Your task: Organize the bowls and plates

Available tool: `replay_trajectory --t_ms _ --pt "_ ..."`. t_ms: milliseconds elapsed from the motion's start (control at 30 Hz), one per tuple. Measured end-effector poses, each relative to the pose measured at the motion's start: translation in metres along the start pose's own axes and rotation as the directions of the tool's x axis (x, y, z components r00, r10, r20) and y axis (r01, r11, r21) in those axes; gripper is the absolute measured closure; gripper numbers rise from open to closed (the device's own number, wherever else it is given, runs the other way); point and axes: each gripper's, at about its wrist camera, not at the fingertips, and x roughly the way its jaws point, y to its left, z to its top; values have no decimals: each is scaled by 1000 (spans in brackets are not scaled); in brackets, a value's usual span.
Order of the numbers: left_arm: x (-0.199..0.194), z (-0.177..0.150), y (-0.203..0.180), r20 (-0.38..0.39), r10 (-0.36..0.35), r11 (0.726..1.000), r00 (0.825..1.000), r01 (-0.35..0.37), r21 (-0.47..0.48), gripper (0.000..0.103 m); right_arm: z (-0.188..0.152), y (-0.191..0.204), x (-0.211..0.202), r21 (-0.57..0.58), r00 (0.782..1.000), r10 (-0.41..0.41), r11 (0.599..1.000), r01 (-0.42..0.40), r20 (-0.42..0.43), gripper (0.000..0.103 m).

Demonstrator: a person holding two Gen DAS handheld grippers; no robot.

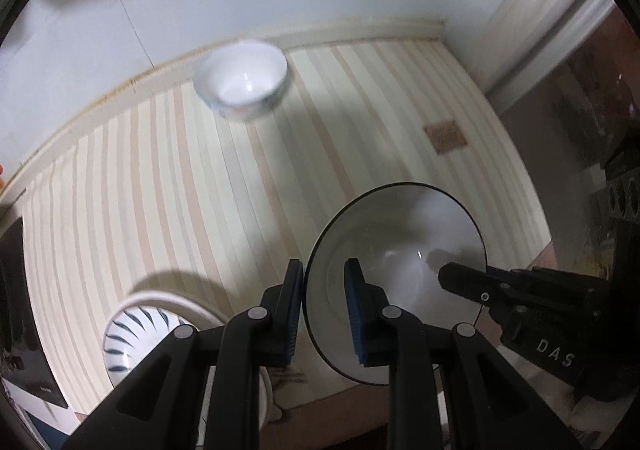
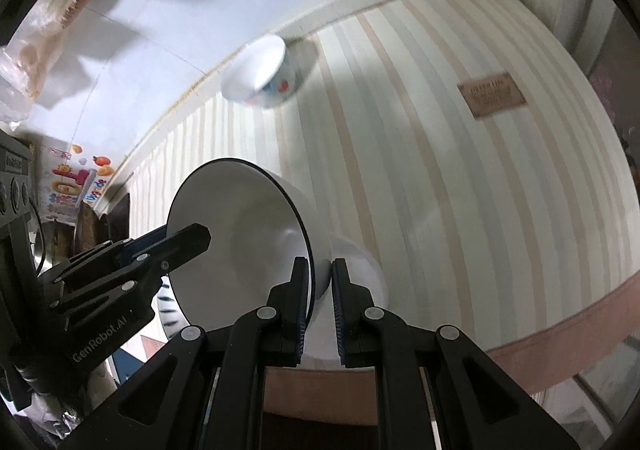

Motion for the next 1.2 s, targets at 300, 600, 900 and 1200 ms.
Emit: replay_trajectory --t_ms 300,600,900,1200 --pt "33 -18 -8 -80 23 999 997 -21 33 84 -18 -19 28 17 997 -40 999 41 -62 90" --pt "50 -23 -11 -124 49 998 991 -42 54 84 -25 -27 48 22 992 -56 998 58 -112 90" --pt "59 -24 -14 -133 78 995 988 -69 72 84 -22 -25 57 11 990 -67 998 69 -128 90" --pt "65 -26 -13 -149 87 995 985 -78 63 84 -19 -18 56 -16 987 -107 994 106 -117 89"
